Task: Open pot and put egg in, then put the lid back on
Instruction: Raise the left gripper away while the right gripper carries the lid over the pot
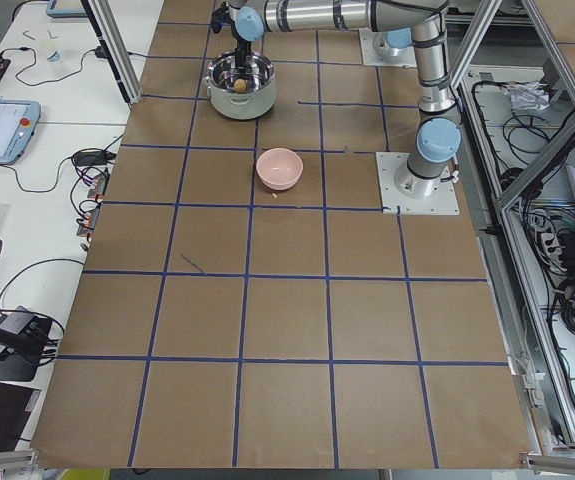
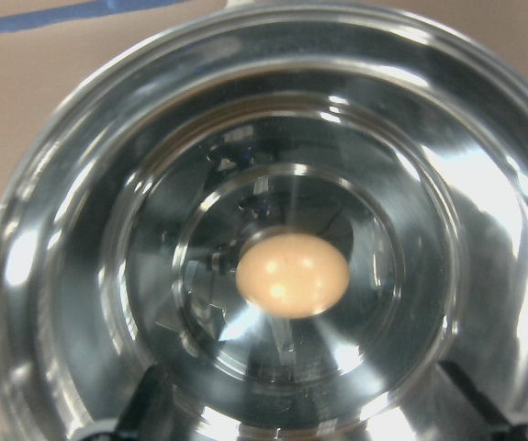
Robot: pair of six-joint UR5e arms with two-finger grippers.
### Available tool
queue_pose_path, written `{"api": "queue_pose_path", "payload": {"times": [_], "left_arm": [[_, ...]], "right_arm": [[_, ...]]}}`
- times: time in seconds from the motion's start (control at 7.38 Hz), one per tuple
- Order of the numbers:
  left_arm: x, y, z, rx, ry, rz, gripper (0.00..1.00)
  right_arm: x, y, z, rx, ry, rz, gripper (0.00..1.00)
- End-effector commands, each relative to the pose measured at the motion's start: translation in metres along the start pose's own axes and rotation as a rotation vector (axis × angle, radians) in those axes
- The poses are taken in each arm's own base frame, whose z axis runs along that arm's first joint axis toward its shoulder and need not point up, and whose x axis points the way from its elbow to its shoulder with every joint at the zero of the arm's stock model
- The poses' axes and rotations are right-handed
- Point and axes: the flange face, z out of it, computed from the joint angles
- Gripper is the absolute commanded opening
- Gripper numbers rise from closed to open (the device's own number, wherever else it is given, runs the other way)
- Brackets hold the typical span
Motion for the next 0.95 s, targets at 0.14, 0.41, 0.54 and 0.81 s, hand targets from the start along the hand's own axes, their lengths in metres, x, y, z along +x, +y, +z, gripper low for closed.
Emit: {"api": "queue_pose_path", "payload": {"times": [0.14, 0.41, 0.54, 0.81], "left_arm": [[-0.068, 0.056, -0.113, -0.032, 0.007, -0.068, 1.00], [-0.113, 0.076, -0.143, 0.004, 0.000, -0.057, 1.00], [-0.125, 0.085, -0.131, -0.023, -0.005, -0.062, 1.00], [-0.137, 0.119, -0.126, -0.030, -0.004, -0.073, 1.00]], "right_arm": [[-0.032, 0.001, 0.012, 0.003, -0.002, 0.003, 0.42], [-0.105, -0.012, 0.041, 0.076, 0.039, 0.047, 0.42], [-0.159, -0.019, 0.069, 0.108, 0.037, 0.098, 0.42], [-0.226, -0.032, 0.110, 0.136, 0.039, 0.197, 0.42]]}}
